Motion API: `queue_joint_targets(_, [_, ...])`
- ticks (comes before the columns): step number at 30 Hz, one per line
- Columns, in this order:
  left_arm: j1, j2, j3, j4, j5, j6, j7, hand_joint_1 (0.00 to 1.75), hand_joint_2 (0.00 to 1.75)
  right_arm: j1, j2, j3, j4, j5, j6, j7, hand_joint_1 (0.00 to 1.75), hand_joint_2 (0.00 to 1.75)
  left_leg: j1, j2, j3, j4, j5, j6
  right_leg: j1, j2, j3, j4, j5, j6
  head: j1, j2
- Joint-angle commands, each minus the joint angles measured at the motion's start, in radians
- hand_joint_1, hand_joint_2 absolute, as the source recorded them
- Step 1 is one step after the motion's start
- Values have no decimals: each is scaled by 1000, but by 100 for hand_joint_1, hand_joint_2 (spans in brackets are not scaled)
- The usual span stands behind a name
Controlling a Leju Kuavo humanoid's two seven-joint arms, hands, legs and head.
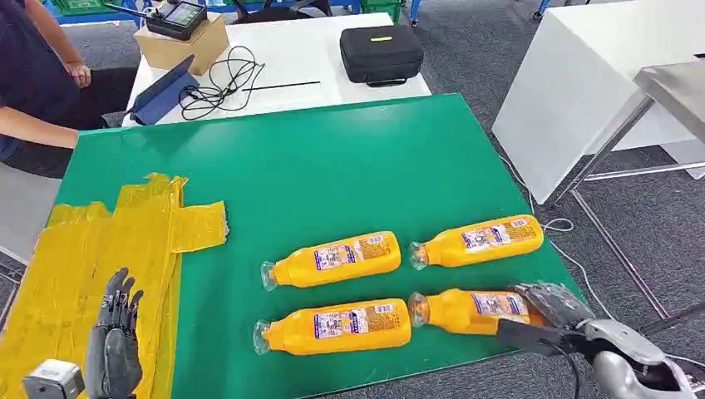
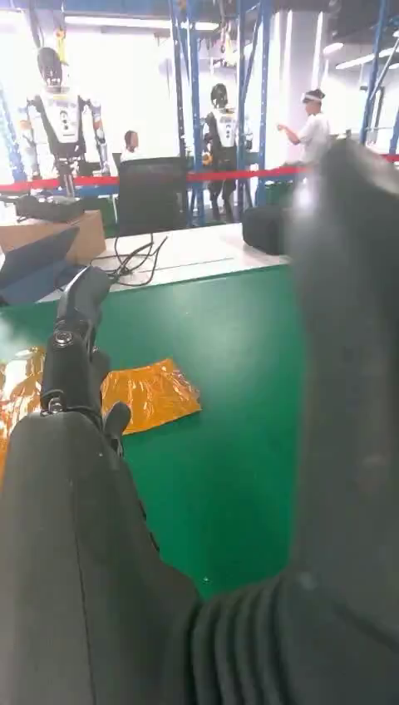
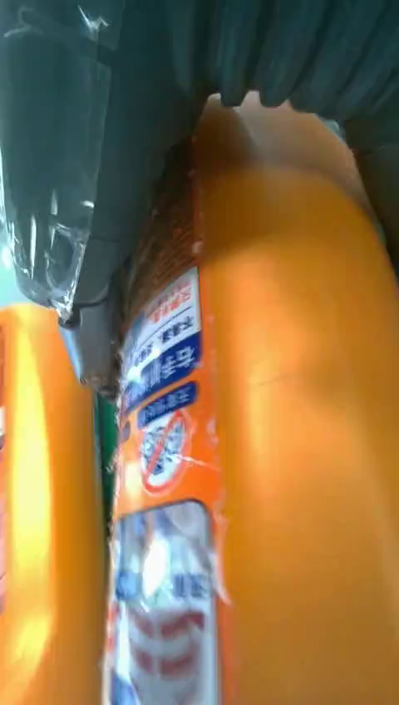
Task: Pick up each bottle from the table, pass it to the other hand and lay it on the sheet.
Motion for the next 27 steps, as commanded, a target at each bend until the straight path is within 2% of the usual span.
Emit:
queue_joint_targets(1, [-15,-46,106,41,63,-75,-31,0,175,250,22,-602,-529,-360,216,-160,175,175,-3,-4,-5,2,-1,-1,-3,-4,-5,5,-4,-1,0,0])
queue_joint_targets(5, [-13,-50,111,36,68,-87,-30,0,175,225,45,-586,-524,-352,228,-157,175,175,-2,-1,-4,-1,-1,-1,-2,-1,-5,1,-2,-1,0,0])
queue_joint_targets(7, [-7,-62,128,9,114,-123,-29,0,175,173,95,-567,-534,-363,175,-192,175,175,-1,-1,-3,-1,-1,-2,-1,-1,-3,0,-2,-1,1,0])
queue_joint_targets(9, [13,-65,137,-39,161,-171,-16,0,175,122,126,-475,-528,-334,69,-190,175,175,-1,1,-2,-1,-2,-3,0,1,-3,-1,-2,-1,0,0])
queue_joint_targets(12, [26,-62,136,-87,233,-249,5,0,175,66,128,-274,-480,-315,-99,-147,175,175,-1,6,-2,-2,-3,-3,0,5,-2,-2,-1,-2,0,0])
queue_joint_targets(14, [26,-64,138,-90,238,-253,13,0,175,63,104,-223,-468,-316,-151,-129,175,175,-1,7,-2,-2,-2,-2,0,6,-3,-2,-1,-1,0,0])
queue_joint_targets(15, [26,-64,138,-90,238,-253,13,0,175,63,104,-223,-468,-316,-151,-129,175,175,-1,9,-1,-2,-2,-3,0,7,-2,-2,-1,-1,0,0])
queue_joint_targets(21, [21,-63,138,-78,238,-254,10,0,175,83,84,-236,-475,-333,-163,-129,175,175,-2,4,-1,-1,-1,-2,-1,2,-2,-1,-3,-1,0,0])
queue_joint_targets(27, [20,-57,129,-81,249,-269,3,0,175,65,99,-220,-468,-346,-159,-132,175,175,-2,4,-1,-1,-2,-2,-2,3,-2,0,-3,0,0,0])
